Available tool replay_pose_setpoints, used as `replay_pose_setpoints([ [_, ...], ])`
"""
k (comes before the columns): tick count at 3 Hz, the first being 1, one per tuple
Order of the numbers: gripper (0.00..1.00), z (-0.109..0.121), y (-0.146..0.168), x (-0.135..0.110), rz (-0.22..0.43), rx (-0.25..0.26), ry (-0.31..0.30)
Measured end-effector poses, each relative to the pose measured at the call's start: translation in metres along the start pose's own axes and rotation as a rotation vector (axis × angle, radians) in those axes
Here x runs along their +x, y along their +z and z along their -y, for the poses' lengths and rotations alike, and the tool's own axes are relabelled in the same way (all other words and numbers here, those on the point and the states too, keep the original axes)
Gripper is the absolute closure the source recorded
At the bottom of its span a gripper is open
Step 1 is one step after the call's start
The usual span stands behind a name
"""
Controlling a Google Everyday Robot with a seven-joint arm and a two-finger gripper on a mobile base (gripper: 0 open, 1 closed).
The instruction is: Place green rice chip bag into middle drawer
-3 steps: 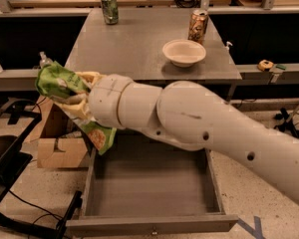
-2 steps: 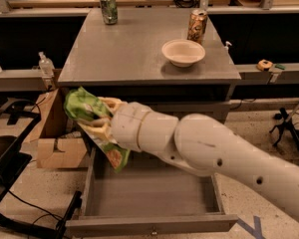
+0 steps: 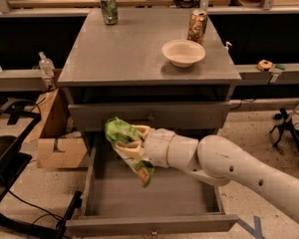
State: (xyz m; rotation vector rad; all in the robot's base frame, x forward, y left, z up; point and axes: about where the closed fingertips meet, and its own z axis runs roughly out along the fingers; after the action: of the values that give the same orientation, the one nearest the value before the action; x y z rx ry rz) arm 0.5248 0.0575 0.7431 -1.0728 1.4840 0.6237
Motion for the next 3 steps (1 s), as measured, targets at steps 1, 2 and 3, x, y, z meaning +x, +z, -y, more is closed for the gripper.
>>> replay_pose_setpoints([
  [1,1.0,0.004,0.017,0.049,-0.052,-0.074,0.052],
  [2,1.0,0.0,0.04,0.097,-0.085,-0.156,0.104],
  [3,0.85,-0.003,0.045,0.103,-0.09,-0.171,0.111],
])
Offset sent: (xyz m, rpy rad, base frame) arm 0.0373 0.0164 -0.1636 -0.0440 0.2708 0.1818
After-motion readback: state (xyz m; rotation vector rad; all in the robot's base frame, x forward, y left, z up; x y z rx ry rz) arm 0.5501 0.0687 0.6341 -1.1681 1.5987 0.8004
